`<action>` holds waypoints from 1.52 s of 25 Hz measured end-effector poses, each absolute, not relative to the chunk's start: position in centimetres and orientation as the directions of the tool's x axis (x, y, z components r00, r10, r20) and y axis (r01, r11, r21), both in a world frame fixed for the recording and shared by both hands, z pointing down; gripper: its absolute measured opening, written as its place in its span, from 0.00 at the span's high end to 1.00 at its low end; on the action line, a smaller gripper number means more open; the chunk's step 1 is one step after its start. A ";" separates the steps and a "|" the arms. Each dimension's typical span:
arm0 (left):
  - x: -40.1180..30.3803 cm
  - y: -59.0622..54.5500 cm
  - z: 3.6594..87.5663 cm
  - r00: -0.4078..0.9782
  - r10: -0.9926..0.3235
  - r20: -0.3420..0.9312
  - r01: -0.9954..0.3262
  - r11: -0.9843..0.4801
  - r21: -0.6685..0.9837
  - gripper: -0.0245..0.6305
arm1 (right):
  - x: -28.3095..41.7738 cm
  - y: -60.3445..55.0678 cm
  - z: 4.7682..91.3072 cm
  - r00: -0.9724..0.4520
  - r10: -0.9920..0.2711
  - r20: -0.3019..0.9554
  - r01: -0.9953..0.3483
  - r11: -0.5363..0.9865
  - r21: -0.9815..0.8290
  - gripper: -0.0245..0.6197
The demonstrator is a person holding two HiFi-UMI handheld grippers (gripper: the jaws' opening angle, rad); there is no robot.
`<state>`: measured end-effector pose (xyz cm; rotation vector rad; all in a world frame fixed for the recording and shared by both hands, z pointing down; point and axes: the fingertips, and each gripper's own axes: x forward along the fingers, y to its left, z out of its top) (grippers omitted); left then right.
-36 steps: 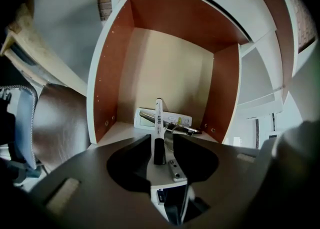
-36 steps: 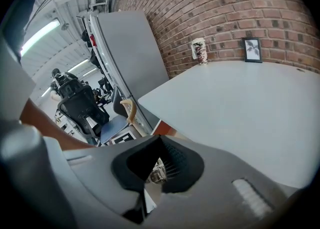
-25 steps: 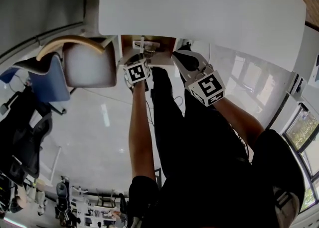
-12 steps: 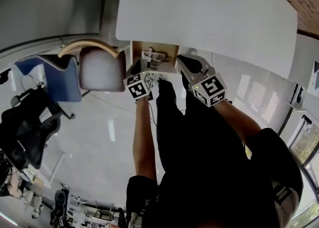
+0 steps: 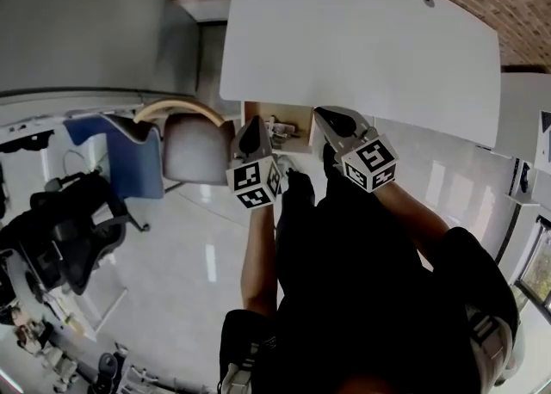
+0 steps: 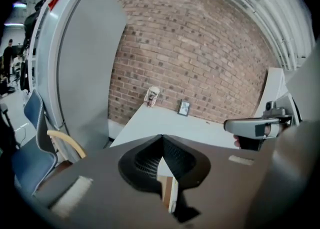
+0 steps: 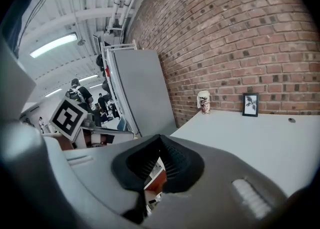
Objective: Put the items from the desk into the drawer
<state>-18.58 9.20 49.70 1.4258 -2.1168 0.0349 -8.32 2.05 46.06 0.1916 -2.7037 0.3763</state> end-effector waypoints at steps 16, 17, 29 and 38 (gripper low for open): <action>-14.5 10.5 32.9 -0.337 -0.933 0.127 -0.914 0.357 0.193 0.94 | -6.2 1.6 39.4 -0.945 -0.124 0.303 -0.193 0.959 -0.210 0.96; -14.5 10.6 32.9 -0.341 -0.932 0.124 -0.913 0.360 0.193 0.94 | -6.0 1.6 39.3 -0.945 -0.126 0.301 -0.194 0.958 -0.209 0.96; -14.4 11.1 33.0 -0.348 -0.929 0.122 -0.911 0.366 0.188 0.94 | -5.4 1.9 38.5 -0.949 -0.140 0.283 -0.200 0.960 -0.195 0.96; -15.0 11.0 33.1 -0.342 -0.932 0.123 -0.915 0.360 0.182 0.94 | -6.1 1.8 38.1 -0.951 -0.142 0.273 -0.199 0.960 -0.195 0.96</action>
